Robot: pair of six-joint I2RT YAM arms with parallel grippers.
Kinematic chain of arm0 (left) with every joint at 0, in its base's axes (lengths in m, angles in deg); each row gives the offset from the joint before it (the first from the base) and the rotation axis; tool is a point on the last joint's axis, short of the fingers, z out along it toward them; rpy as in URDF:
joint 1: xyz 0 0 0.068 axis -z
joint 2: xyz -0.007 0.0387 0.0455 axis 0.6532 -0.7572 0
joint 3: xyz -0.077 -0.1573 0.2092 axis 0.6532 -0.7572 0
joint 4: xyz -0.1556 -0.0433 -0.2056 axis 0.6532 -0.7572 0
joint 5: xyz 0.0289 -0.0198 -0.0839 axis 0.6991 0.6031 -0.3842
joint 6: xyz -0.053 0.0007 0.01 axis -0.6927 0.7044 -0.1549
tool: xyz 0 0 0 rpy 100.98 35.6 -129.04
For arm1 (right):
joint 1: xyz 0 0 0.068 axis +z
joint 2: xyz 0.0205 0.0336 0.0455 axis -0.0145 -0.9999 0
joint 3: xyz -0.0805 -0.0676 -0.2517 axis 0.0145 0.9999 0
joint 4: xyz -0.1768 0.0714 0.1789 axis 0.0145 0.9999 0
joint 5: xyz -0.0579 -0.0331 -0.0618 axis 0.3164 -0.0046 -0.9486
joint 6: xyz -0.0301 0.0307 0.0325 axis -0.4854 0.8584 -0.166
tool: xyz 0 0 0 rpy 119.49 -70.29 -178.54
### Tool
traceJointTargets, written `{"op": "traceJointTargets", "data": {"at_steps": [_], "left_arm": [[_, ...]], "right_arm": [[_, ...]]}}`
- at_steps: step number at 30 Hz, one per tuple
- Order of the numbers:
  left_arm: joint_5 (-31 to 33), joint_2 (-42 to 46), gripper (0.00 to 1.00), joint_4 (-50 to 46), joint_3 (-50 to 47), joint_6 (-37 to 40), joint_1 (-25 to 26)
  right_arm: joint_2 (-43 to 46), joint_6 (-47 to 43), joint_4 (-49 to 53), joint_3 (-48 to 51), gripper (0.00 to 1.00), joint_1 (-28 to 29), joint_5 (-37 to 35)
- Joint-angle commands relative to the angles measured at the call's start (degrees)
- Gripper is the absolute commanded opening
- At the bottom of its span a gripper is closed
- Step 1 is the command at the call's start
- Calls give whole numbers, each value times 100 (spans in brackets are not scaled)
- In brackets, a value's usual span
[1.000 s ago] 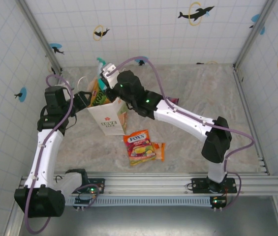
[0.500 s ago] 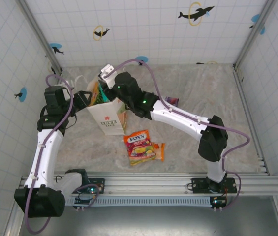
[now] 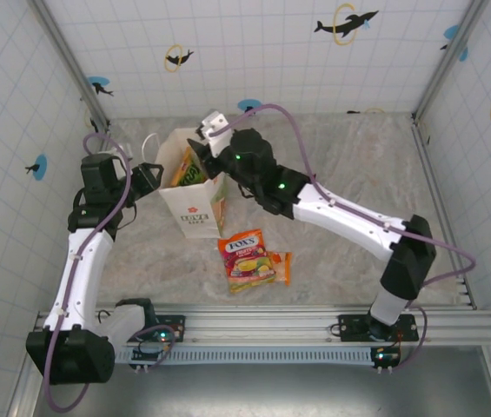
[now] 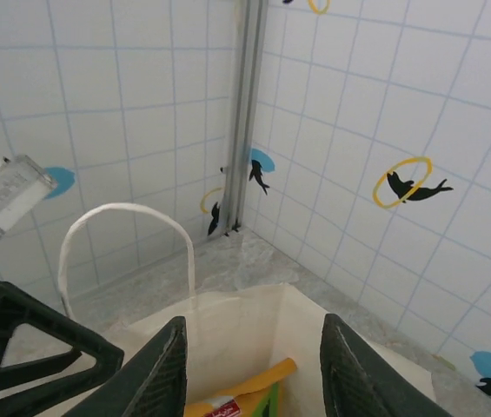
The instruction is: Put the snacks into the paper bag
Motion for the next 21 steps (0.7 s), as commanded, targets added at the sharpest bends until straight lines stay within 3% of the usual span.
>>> {"op": "traceJointTargets", "data": {"at_steps": [1, 11, 21], "left_arm": [[-127, 11, 47, 121, -40, -72, -32], [-192, 13, 47, 150, -84, -76, -32], [-202, 13, 47, 165, -63, -68, -32]], "right_arm": [[555, 534, -259, 578, 44, -235, 203], [1773, 2196, -253, 2920, 45, -1551, 1221], [1834, 3007, 172, 4262, 46, -3214, 2373]]}}
